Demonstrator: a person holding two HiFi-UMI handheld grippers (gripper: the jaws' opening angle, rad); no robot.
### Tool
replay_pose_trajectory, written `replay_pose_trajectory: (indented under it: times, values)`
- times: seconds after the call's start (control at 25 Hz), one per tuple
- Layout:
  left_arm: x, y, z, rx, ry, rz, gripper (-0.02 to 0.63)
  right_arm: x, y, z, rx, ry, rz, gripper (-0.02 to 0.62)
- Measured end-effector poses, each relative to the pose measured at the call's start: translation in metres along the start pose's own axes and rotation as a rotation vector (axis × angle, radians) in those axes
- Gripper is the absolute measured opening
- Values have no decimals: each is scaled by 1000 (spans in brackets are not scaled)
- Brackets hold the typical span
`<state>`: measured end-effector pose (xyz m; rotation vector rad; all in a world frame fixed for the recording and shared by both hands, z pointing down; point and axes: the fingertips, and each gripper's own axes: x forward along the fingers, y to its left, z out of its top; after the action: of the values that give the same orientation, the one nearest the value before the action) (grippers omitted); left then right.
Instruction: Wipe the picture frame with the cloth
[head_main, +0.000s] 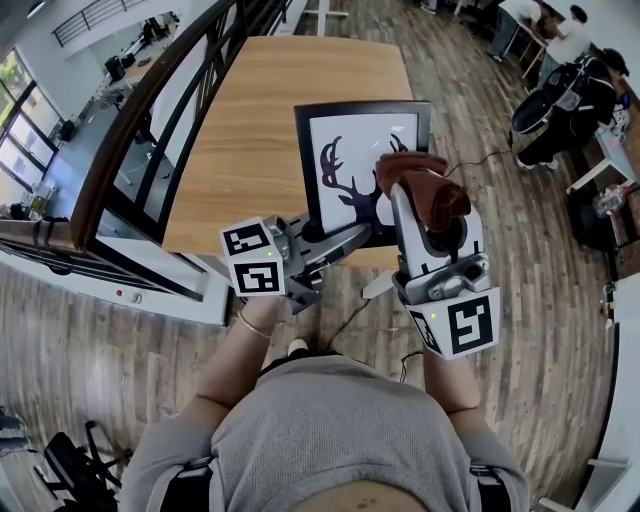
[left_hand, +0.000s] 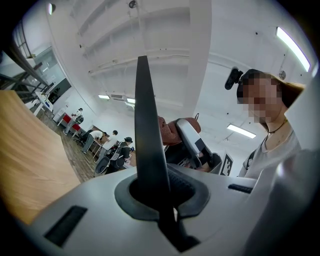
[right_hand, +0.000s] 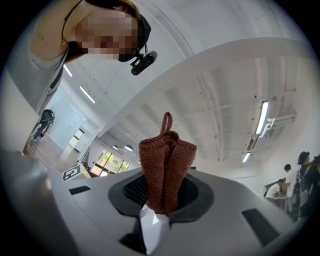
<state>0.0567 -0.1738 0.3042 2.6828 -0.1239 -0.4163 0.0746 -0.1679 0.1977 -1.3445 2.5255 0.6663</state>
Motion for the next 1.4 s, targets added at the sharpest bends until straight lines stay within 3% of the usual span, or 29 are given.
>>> replay_pose_trajectory:
  times: [1.04, 1.4]
  values:
    - [0, 1, 4, -9, -23, 22, 22, -28, 12, -17, 69, 35, -3, 97]
    - [1, 1, 5, -18, -33, 8, 21, -34, 18, -20, 28, 36, -17, 95]
